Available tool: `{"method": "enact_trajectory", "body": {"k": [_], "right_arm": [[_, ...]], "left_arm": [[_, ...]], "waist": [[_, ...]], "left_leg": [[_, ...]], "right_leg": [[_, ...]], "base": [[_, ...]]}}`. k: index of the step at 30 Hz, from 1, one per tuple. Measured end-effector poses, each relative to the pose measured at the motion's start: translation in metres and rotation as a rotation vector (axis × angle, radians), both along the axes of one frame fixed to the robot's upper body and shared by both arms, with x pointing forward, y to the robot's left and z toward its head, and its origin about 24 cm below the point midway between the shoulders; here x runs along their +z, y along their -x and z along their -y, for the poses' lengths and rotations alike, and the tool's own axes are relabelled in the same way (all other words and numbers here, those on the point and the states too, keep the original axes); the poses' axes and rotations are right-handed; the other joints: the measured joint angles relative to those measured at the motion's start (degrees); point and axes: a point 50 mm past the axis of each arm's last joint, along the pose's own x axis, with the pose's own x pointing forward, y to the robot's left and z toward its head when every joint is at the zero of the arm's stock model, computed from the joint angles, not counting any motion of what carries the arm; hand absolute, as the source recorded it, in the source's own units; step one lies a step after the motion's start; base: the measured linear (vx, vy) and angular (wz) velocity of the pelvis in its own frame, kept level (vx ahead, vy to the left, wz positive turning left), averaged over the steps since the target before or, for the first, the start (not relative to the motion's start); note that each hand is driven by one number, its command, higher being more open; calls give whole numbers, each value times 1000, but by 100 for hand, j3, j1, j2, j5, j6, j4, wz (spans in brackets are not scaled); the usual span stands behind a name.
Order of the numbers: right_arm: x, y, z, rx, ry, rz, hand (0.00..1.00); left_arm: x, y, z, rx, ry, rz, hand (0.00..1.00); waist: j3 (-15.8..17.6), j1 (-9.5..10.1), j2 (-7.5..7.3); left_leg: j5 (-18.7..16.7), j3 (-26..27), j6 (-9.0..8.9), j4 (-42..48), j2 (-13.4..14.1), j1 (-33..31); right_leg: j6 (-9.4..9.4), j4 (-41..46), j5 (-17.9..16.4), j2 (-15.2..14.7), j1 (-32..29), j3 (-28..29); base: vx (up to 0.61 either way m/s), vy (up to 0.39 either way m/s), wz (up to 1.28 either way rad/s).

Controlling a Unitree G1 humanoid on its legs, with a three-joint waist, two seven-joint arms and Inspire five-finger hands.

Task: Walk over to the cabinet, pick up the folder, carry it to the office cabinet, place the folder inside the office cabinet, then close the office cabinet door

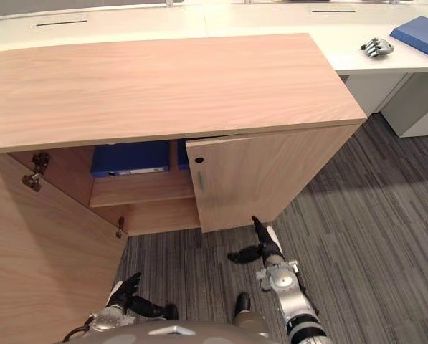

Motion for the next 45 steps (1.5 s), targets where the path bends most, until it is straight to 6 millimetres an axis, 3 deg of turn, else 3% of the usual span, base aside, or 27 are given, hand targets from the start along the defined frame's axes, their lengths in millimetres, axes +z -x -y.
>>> {"method": "enact_trajectory", "body": {"k": [8, 12, 17, 22, 24, 27, 30, 32, 39, 43, 45], "right_arm": [[-39, 54, 4, -50, 29, -252, 100], [-41, 56, 9, -105, 37, -257, 100], [-41, 52, 1, -111, 18, -251, 100], [-43, 51, -6, -120, 2, -257, 100], [-41, 47, -5, -143, -7, -246, 100], [-39, 40, -3, -146, 5, -225, 100], [-36, 35, -1, -144, 10, -208, 100], [-35, 31, -3, -135, 7, -196, 100], [-35, 31, -3, -136, 6, -197, 100], [-33, 27, -3, -137, 2, -186, 100], [-32, 25, 2, -155, -7, -178, 100]], "left_arm": [[0, 0, 1, 27, -10, 7, 100], [-1, -1, 7, 97, 21, 25, 100], [0, -1, 5, 185, 27, 40, 100], [1, 9, -2, 333, 40, 57, 100], [1, 11, -5, 383, 44, 65, 100], [4, 12, -11, 449, 43, 86, 100], [4, 16, -16, 510, 44, 94, 100], [6, 24, -25, 572, 29, 101, 100], [9, 56, -52, 767, -36, 87, 100], [20, 51, -78, 819, -84, 152, 100], [39, 38, -106, 825, -140, 249, 100]], "waist": [[0, -4, -3], [-3, 13, -66], [-34, 136, -112], [-36, 188, -109], [-35, 305, -107], [-15, 459, -112], [49, 488, -51], [80, 621, -1], [126, 781, 39], [129, 782, 38], [131, 789, 41]], "left_leg": [[-1, -5, 0, 14, -4, 85], [32, -318, 45, 61, -96, 24], [202, -812, 48, -58, -115, -141], [315, -1566, 24, -172, -123, -121], [371, -1963, -9, -151, -171, -183], [466, -2470, -32, -79, -314, -335], [558, -2834, -48, -81, -401, -362], [621, -3032, -63, -85, -430, -398], [686, -3364, -47, -104, -563, -402], [686, -3430, -48, -106, -592, -437], [686, -3435, -47, -106, -602, -443]], "right_leg": [[17, 160, -88, -30, 51, -13], [83, 1005, -568, -235, -198, -132], [82, 1067, -803, -226, -162, -383], [-11, 1044, -932, -182, 254, -796], [-60, 1006, -990, -195, 411, -947], [36, 974, -1105, -272, 600, -1349], [65, 972, -1198, -302, 788, -1639], [102, 1006, -1292, -306, 827, -1789], [191, 1011, -1413, -317, 1005, -1885], [203, 1004, -1372, -320, 1019, -1936], [200, 996, -1370, -321, 1024, -1941]], "base": [[-2, 1, 0], [-19, 18, 37], [11, -27, 55], [54, -51, 82], [34, -29, 91], [-4, -46, 90], [-52, -30, 78], [-74, -24, 47], [-9, -21, 30], [29, -16, 10], [21, -28, 4]]}}
